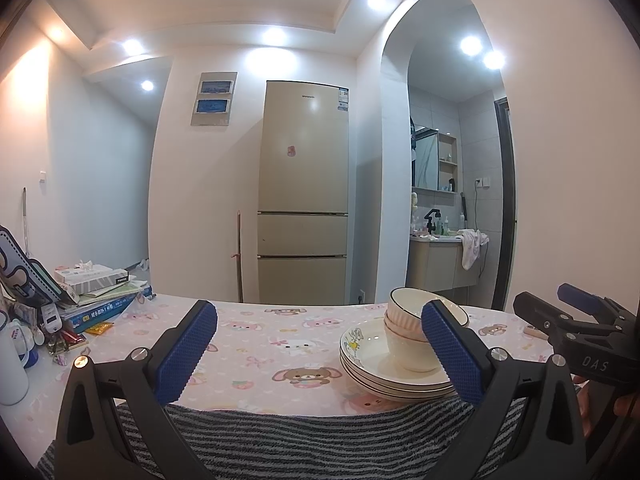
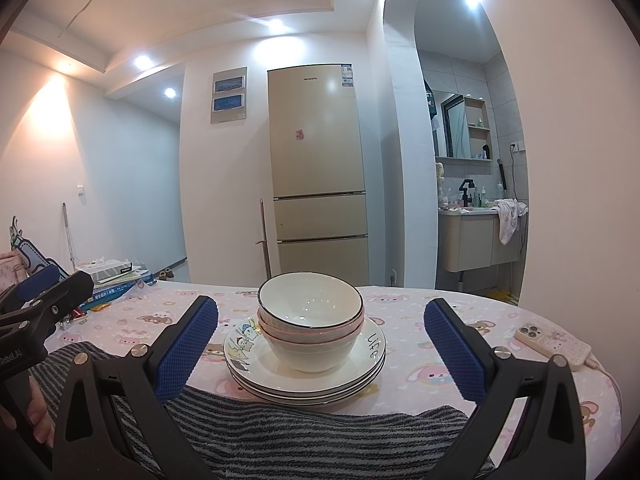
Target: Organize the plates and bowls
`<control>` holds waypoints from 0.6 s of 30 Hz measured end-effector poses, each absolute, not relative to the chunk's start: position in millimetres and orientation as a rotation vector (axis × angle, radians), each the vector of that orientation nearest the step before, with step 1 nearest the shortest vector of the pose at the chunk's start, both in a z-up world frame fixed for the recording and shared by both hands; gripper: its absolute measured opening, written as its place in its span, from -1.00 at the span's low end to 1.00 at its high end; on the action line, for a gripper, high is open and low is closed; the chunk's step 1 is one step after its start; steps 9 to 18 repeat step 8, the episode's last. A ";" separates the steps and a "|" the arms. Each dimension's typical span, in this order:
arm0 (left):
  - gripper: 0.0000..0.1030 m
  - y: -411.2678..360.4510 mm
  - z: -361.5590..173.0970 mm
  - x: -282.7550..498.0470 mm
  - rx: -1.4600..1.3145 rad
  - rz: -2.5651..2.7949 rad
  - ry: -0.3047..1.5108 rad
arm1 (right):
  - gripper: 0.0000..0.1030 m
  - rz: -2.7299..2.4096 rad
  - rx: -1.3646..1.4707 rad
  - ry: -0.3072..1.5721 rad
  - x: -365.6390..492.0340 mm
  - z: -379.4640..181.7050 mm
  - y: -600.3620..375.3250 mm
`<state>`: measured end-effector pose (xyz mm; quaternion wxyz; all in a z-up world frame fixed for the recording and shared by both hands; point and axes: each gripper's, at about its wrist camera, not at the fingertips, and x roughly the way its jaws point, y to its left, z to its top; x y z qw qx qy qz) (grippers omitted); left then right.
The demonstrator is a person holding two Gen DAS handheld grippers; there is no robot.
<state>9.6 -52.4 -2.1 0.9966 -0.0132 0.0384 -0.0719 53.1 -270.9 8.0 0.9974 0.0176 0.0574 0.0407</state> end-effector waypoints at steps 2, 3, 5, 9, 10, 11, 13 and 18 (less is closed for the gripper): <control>1.00 -52.5 -2.2 9.6 -0.026 -0.144 0.077 | 1.00 0.079 0.037 0.112 52.8 7.7 -271.0; 1.00 -52.4 -2.3 9.5 -0.027 -0.144 0.077 | 1.00 0.079 0.039 0.110 52.5 7.6 -271.0; 1.00 -52.4 -2.1 9.7 -0.029 -0.140 0.076 | 1.00 0.078 0.042 0.108 52.3 7.1 -270.9; 1.00 -52.3 -1.5 6.2 -0.036 -0.132 0.070 | 1.00 0.079 0.041 0.106 51.9 6.9 -271.0; 1.00 -52.3 -1.5 6.2 -0.036 -0.132 0.070 | 1.00 0.079 0.041 0.106 51.9 6.9 -271.0; 1.00 -52.3 -1.5 6.2 -0.036 -0.132 0.070 | 1.00 0.079 0.041 0.106 51.9 6.9 -271.0; 1.00 -52.3 -1.5 6.2 -0.036 -0.132 0.070 | 1.00 0.079 0.041 0.106 51.9 6.9 -271.0; 1.00 -52.3 -1.5 6.2 -0.036 -0.132 0.070 | 1.00 0.079 0.041 0.106 51.9 6.9 -271.0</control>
